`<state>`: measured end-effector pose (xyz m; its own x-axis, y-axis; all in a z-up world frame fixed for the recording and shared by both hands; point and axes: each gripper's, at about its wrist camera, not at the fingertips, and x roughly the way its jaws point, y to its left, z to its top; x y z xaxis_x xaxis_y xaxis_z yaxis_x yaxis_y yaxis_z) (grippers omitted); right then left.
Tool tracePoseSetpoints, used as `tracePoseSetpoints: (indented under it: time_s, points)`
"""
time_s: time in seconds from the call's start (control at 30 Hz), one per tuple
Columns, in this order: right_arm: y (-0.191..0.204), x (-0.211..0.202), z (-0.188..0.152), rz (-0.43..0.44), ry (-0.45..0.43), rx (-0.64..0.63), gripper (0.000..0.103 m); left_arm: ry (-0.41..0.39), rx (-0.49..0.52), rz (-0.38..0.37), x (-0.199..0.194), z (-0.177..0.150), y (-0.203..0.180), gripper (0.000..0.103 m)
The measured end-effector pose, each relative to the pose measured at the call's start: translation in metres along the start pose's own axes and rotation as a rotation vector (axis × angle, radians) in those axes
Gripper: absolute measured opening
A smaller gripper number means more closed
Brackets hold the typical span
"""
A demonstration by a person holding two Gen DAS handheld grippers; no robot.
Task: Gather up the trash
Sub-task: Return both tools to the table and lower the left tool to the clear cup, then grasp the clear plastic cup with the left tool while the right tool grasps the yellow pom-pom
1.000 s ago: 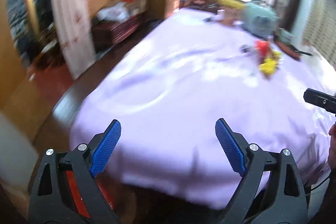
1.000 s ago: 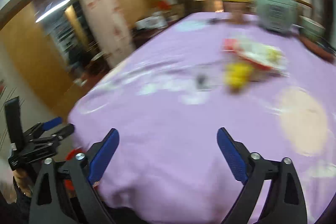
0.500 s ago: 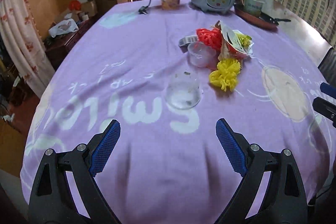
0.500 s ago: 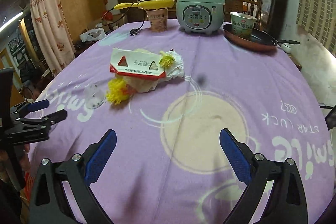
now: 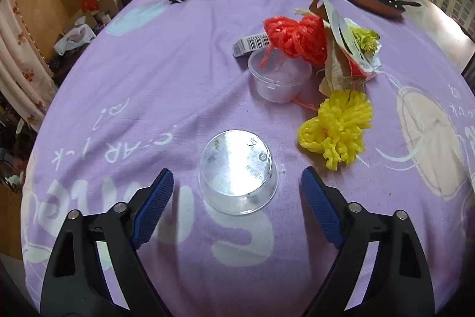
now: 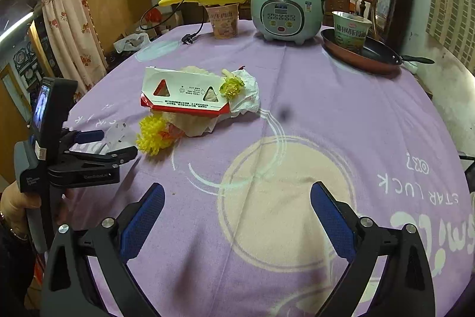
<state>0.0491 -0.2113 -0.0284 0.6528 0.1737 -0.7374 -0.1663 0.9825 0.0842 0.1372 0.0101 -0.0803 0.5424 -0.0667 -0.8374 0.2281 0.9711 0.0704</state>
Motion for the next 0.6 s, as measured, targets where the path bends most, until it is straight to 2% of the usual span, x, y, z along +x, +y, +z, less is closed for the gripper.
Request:
tracePoseSetpoints:
  time_s: [0.07, 0.13, 0.17, 0.2, 0.37, 0.47, 0.6]
  points:
    - [0.004, 0.003, 0.002, 0.004, 0.005, -0.002, 0.097, -0.004, -0.013, -0.012, 0.004, 0.0, 0.002, 0.08]
    - [0.009, 0.006, 0.004, 0.013, 0.01, -0.012, 0.097, -0.005, -0.031, -0.039, 0.004, 0.0, 0.005, 0.074]
    - [0.013, 0.008, 0.004, 0.011, 0.013, -0.026, 0.097, -0.011, -0.036, -0.037, 0.002, 0.001, 0.007, 0.064]
    - [0.016, 0.01, 0.005, 0.007, 0.015, -0.036, 0.097, -0.015, -0.032, -0.034, 0.001, 0.001, 0.008, 0.063]
    - [0.033, 0.019, 0.013, 0.004, 0.032, -0.079, 0.097, -0.035, -0.019, -0.039, -0.005, -0.006, 0.014, 0.063]
    - [0.05, 0.027, 0.019, -0.032, 0.044, -0.14, 0.097, -0.054, -0.039, -0.075, -0.017, -0.012, 0.021, 0.063]
    - [0.069, 0.046, 0.028, -0.034, 0.063, -0.18, 0.097, -0.098, -0.072, -0.06, -0.039, -0.024, 0.032, 0.063]
